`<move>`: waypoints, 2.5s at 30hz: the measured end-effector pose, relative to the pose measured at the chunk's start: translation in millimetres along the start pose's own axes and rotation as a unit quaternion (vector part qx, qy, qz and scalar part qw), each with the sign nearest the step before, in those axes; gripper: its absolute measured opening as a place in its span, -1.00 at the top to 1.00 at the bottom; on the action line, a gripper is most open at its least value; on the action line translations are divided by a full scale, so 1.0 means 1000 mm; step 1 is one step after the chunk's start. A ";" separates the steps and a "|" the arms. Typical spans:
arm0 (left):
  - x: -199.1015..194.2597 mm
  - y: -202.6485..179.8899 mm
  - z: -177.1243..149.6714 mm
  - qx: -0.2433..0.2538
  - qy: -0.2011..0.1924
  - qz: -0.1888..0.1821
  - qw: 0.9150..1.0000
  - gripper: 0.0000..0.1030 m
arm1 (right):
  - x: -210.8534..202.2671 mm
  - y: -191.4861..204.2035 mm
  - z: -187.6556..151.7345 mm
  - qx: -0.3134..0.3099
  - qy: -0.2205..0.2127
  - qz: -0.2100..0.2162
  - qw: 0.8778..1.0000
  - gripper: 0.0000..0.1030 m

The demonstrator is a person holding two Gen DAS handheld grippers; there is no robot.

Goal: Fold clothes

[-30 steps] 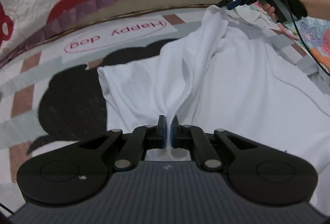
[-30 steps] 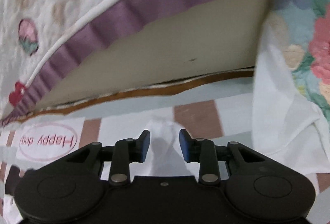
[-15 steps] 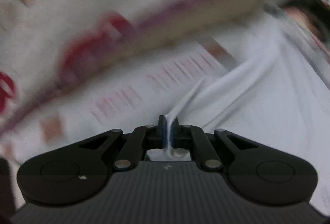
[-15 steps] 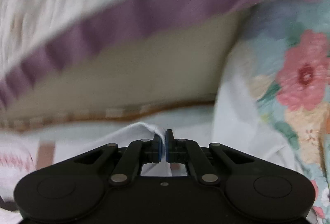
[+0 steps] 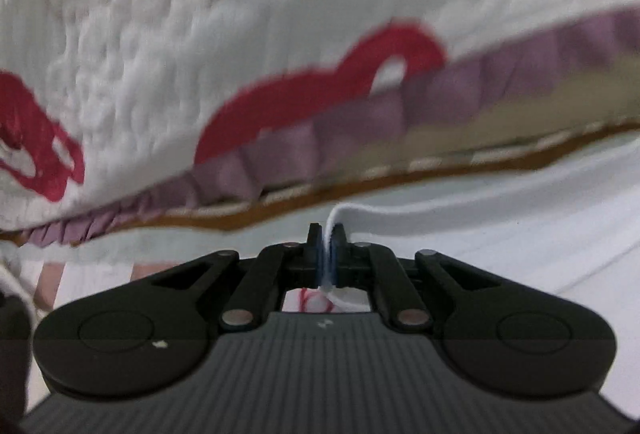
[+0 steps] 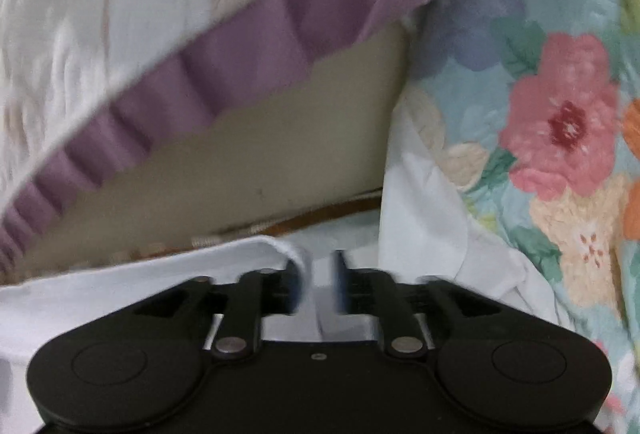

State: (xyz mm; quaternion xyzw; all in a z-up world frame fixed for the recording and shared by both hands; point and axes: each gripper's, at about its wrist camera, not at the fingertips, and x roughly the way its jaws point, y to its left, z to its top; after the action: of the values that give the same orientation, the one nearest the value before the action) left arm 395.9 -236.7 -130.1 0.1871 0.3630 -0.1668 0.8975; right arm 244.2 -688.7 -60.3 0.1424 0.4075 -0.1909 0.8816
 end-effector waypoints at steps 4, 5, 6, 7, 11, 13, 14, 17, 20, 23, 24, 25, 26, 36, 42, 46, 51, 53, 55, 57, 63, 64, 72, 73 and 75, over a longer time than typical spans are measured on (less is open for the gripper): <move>-0.008 0.015 -0.010 -0.035 -0.015 -0.028 0.999 0.45 | 0.001 -0.020 -0.012 0.023 0.021 0.017 0.999 -0.16; -0.011 0.019 -0.012 -0.046 -0.020 -0.037 0.998 0.27 | -0.002 -0.027 -0.015 0.041 0.018 0.034 0.998 -0.17; -0.014 0.023 -0.014 -0.057 -0.025 -0.045 0.997 0.21 | -0.004 -0.032 -0.018 0.050 0.014 0.052 0.997 -0.18; -0.019 0.028 -0.016 -0.069 -0.036 -0.057 0.995 0.20 | -0.005 -0.035 -0.022 0.050 0.008 0.066 0.997 -0.17; -0.045 0.028 -0.043 -0.049 -0.090 -0.092 0.991 0.12 | -0.003 -0.046 -0.051 0.016 -0.003 0.043 0.999 -0.31; -0.053 0.021 -0.056 -0.019 -0.101 -0.121 0.987 0.12 | -0.006 -0.056 -0.061 0.045 -0.011 0.065 0.997 -0.31; -0.055 0.019 -0.062 -0.013 -0.105 -0.160 0.981 0.12 | -0.009 -0.062 -0.064 0.069 -0.017 0.079 0.994 -0.31; -0.056 0.018 -0.072 -0.037 -0.072 -0.322 0.943 0.12 | -0.008 -0.072 -0.060 0.162 -0.002 0.094 0.982 -0.31; -0.052 0.002 -0.069 -0.015 -0.037 -0.361 0.932 0.10 | -0.007 -0.063 -0.051 0.199 0.005 0.094 0.975 -0.33; -0.048 -0.027 -0.058 0.076 -0.026 -0.324 0.943 0.01 | -0.018 -0.060 -0.039 0.218 -0.023 0.151 0.964 -0.33; -0.044 -0.032 -0.054 0.086 -0.028 -0.304 0.948 -0.07 | -0.022 -0.063 -0.036 0.237 -0.040 0.170 0.956 -0.33; -0.039 -0.037 -0.050 0.095 -0.030 -0.284 0.954 -0.10 | -0.027 -0.067 -0.034 0.262 -0.059 0.186 0.945 -0.33; -0.034 -0.043 -0.046 0.105 -0.032 -0.263 0.958 -0.19 | -0.030 -0.070 -0.032 0.288 -0.074 0.198 0.934 -0.33; 0.017 -0.066 0.011 0.102 -0.043 -0.048 0.993 0.33 | -0.031 -0.052 -0.047 0.146 -0.051 0.142 0.978 -0.18; 0.019 -0.009 0.028 -0.024 -0.080 -0.029 0.996 0.55 | -0.028 -0.026 -0.047 0.034 -0.022 0.106 0.993 -0.15; 0.012 0.017 0.008 -0.012 -0.093 -0.092 0.991 0.19 | -0.020 -0.015 -0.048 -0.017 -0.020 0.087 0.996 -0.15; 0.016 0.058 -0.017 -0.053 -0.076 -0.185 0.978 -0.08 | -0.009 -0.017 -0.059 -0.018 -0.013 0.079 0.997 -0.15; 0.021 0.062 -0.020 -0.056 -0.057 -0.222 0.972 -0.14 | -0.005 -0.019 -0.062 -0.010 -0.006 0.080 0.997 -0.15; 0.025 0.056 -0.021 -0.039 -0.044 -0.219 0.974 -0.18 | -0.004 -0.020 -0.063 -0.005 -0.002 0.089 0.996 -0.15; 0.027 0.046 -0.020 -0.023 -0.038 -0.201 0.979 -0.25 | -0.003 -0.020 -0.063 -0.001 0.002 0.095 0.995 -0.15; 0.020 0.009 -0.006 0.039 -0.060 -0.141 0.987 0.93 | 0.003 -0.022 -0.063 0.017 0.006 0.095 0.995 -0.15; 0.014 0.009 -0.004 0.030 -0.072 -0.132 0.988 0.93 | 0.004 -0.022 -0.064 0.019 0.007 0.094 0.995 -0.15; 0.008 0.026 -0.015 -0.029 -0.071 -0.057 0.995 0.93 | 0.013 -0.019 -0.070 0.030 0.014 0.083 0.996 -0.16; 0.012 0.031 -0.019 -0.042 -0.063 -0.060 0.995 0.93 | 0.013 -0.018 -0.071 0.027 0.013 0.082 0.996 -0.15; 0.017 0.043 -0.024 -0.073 -0.047 -0.077 0.993 0.91 | 0.014 -0.018 -0.069 0.023 0.013 0.080 0.996 -0.15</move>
State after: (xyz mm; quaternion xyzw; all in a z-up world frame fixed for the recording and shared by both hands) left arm 411.9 -190.8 -149.4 0.0846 0.3448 -0.2175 0.9092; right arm 198.2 -679.4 -116.3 0.1974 0.4019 -0.1275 0.8850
